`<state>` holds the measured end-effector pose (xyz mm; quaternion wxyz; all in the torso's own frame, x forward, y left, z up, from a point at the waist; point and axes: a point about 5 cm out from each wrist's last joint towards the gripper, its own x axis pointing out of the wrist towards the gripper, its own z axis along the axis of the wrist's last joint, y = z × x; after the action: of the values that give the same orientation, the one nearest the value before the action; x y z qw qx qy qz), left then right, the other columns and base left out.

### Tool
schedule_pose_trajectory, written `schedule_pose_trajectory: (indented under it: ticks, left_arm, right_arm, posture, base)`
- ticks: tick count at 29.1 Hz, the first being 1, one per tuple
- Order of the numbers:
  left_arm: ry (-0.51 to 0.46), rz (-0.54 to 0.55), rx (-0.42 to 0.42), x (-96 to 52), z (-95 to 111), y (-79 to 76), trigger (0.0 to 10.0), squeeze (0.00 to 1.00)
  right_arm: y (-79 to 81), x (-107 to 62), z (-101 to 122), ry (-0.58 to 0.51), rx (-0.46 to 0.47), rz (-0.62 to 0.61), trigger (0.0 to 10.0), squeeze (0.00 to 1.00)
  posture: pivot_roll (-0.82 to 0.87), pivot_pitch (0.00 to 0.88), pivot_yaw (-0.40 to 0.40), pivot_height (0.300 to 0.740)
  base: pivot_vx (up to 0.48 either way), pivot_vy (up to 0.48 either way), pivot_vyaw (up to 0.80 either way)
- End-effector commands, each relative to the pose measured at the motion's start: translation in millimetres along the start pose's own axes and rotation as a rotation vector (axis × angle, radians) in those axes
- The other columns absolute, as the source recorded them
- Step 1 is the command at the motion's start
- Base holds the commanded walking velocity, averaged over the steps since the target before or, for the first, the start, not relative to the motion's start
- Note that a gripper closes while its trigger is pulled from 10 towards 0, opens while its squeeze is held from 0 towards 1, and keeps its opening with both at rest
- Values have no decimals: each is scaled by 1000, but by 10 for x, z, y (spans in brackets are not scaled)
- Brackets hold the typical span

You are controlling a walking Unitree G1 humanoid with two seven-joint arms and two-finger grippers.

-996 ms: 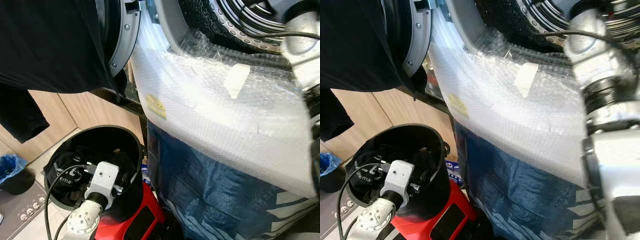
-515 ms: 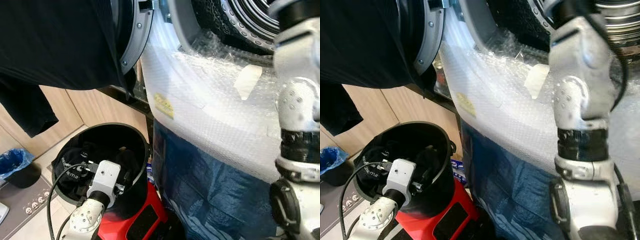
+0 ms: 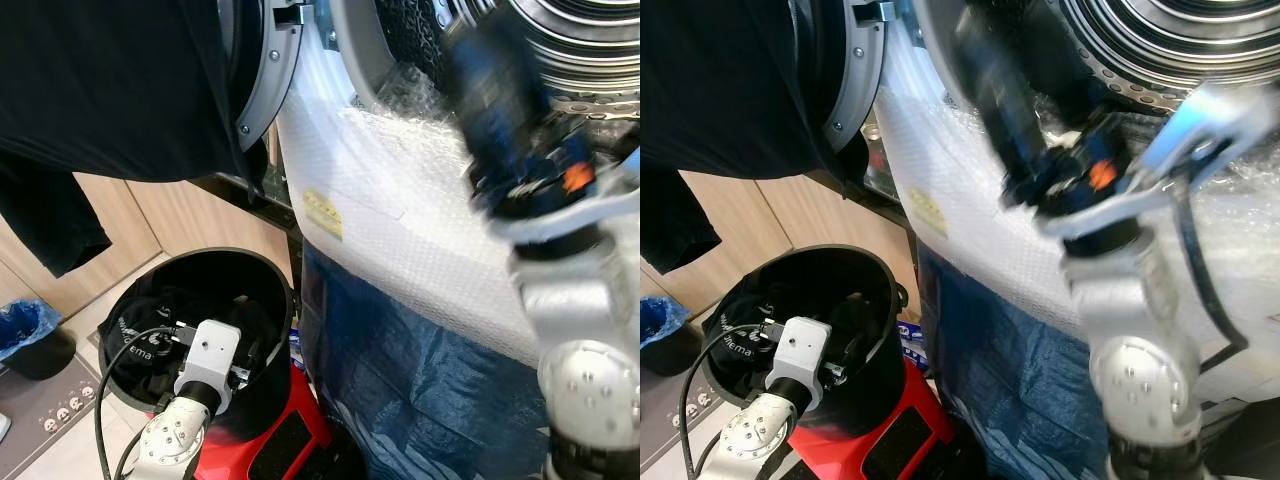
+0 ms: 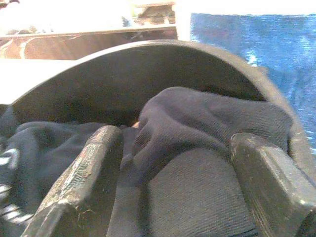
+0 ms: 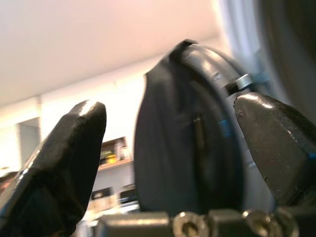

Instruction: Clothes washing

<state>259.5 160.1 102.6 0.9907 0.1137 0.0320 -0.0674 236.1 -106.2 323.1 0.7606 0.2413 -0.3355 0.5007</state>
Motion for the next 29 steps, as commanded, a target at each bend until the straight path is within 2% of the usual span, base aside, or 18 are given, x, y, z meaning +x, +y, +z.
schedule_pose_trajectory:
  ticks: [1,4,5,6,7,8,9,10,11,13,15,17,19,23,24,25,26,29]
  left_arm:
    - [-5,21,-1,-24,-8,40,10000,0]
    - [-44,79,-3,-17,51,99,10000,0]
    - [-66,110,-4,-18,86,140,10000,0]
    - [-66,110,-4,-18,86,140,10000,0]
    - [-79,137,-7,-26,104,177,10000,0]
    - [-79,137,-7,-26,104,177,10000,0]
    - [-87,156,-6,-37,115,207,10000,0]
    - [-91,162,-4,-43,118,219,10000,0]
    - [-105,189,-2,-66,136,260,10000,0]
    - [-116,203,-2,-77,152,279,10000,0]
    - [-134,222,5,-90,179,313,10000,0]
    - [-136,223,6,-92,183,317,10000,0]
    - [-152,209,10,-109,227,322,10000,0]
    - [-146,200,-8,-157,267,373,10000,0]
    - [-131,179,-27,-173,256,388,10000,0]
    - [-131,179,-27,-173,256,388,10000,0]
    - [-114,179,-41,-167,220,428,10000,0]
    - [-90,195,-62,-134,179,498,10000,0]
  right_arm:
    - [153,36,40,-9,9,89,10000,0]
    - [209,-210,-248,119,115,87,10000,0]
    - [227,-430,-462,200,188,65,10000,0]
    - [227,-430,-462,200,188,65,10000,0]
    - [250,-641,-648,281,256,46,10000,0]
    - [250,-641,-648,281,256,46,10000,0]
    - [286,-857,-830,375,301,40,10000,0]
    - [307,-951,-908,417,317,39,10000,0]
    - [292,-1193,-1106,514,338,-20,10000,0]
    - [249,-1343,-1211,562,352,-86,10000,0]
    - [103,-1744,-1460,688,371,-267,10000,0]
    - [77,-1854,-1517,721,373,-310,10000,0]
    - [-18,-2271,-1727,862,350,-493,10000,0]
    - [-127,-2826,-1946,1093,261,-807,10000,0]
    - [-135,-2994,-1994,1160,240,-923,10000,1000]
    - [-135,-2994,-1994,1160,240,-923,10000,1000]
    - [-121,-3142,-2038,1240,201,-1034,10000,1000]
    - [-90,-3272,-2077,1301,182,-1175,10000,1000]
  posture:
    - [157,151,70,740]
    - [161,153,59,740]
    - [166,152,55,740]
    - [166,152,55,740]
    - [179,149,48,740]
    - [179,149,48,740]
    - [185,147,45,740]
    - [185,147,45,740]
    - [185,147,45,740]
    - [191,140,40,740]
    - [194,132,40,740]
    - [197,131,41,740]
    - [204,124,42,740]
    - [219,119,50,740]
    - [222,115,50,740]
    - [222,115,50,740]
    - [224,115,51,740]
    - [235,107,55,740]
  base:
    - [0,0,0]
    - [0,0,0]
    - [0,0,0]
    - [0,0,0]
    - [0,0,0]
    - [0,0,0]
    - [0,0,0]
    - [0,0,0]
    - [0,0,0]
    - [0,0,0]
    - [0,0,0]
    - [0,0,0]
    - [0,0,0]
    - [0,0,0]
    - [0,0,0]
    - [0,0,0]
    - [0,0,0]
    - [0,0,0]
